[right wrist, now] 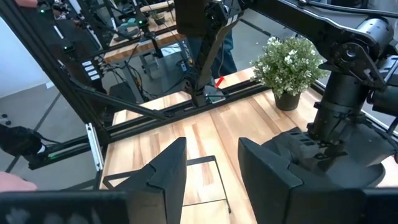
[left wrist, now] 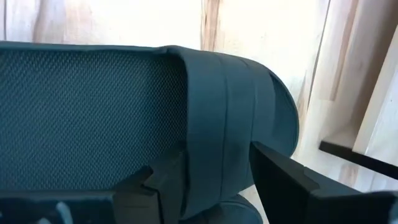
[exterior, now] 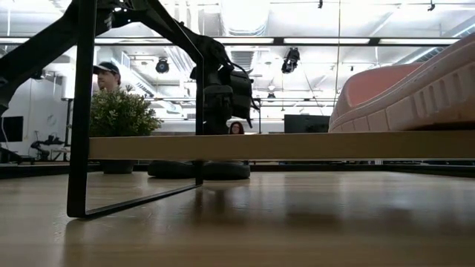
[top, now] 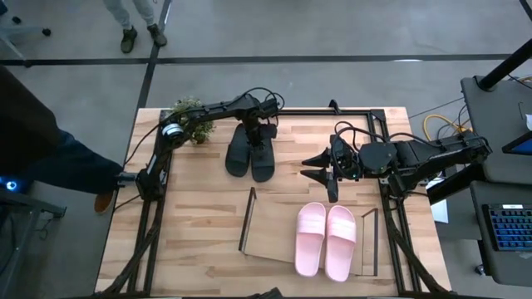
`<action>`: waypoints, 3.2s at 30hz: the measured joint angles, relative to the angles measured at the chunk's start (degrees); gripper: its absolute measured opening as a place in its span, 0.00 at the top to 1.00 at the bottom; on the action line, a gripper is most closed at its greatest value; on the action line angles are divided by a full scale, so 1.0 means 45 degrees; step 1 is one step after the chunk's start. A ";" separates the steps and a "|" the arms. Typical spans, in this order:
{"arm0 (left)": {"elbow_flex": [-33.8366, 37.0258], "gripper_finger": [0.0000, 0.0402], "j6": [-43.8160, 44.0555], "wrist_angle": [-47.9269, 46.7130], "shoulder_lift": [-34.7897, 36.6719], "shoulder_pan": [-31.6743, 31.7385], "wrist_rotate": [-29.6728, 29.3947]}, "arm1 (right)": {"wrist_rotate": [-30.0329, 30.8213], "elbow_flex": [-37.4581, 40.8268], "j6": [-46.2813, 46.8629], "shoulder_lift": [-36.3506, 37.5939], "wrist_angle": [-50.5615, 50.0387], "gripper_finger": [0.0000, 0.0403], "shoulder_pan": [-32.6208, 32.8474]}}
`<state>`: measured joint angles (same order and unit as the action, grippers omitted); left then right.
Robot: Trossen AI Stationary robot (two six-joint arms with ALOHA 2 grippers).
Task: Pick and place slides into the shelf
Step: Put the right black slide on the shelf beside the pink slide
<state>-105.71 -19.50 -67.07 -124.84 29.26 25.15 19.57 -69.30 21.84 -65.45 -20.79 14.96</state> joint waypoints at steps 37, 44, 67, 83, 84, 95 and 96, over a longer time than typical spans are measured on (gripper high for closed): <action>-0.1343 1.00 -0.1430 -0.0242 0.0010 -0.0010 -0.0297 | 0.0000 0.0000 -0.0333 0.0719 -0.0383 0.66 0.0000; -0.1584 1.00 -0.1417 -0.0546 0.0029 -0.0013 0.0024 | 0.0000 0.0000 -0.0511 0.0869 -0.0375 0.66 0.0000; -0.5408 1.00 -0.0533 -0.2600 0.0097 -0.0982 0.1314 | 0.0675 -0.0005 -0.0879 0.1311 -0.0381 0.66 0.0000; -0.6509 1.00 -0.0311 -0.3531 0.0294 -0.2970 0.1785 | 0.0695 -0.0005 -0.0907 0.2089 -0.0994 0.66 0.0000; -0.6509 1.00 -0.0240 -0.3571 0.0296 -0.3113 0.1810 | 0.0695 -0.0005 -0.0903 0.2093 -0.1018 0.66 0.0000; -0.6493 1.00 0.0606 -0.3657 0.0296 -0.4211 0.2009 | 0.0675 -0.0005 -0.0864 0.2123 -0.1242 0.66 0.0000; -0.6484 1.00 0.0610 -0.3662 0.0296 -0.4290 0.2015 | 0.0675 -0.0005 -0.0864 0.2123 -0.1244 0.66 0.0000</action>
<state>-134.89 -16.75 -83.55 -123.50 9.95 34.21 22.61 -69.32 17.96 -55.90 -26.39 14.96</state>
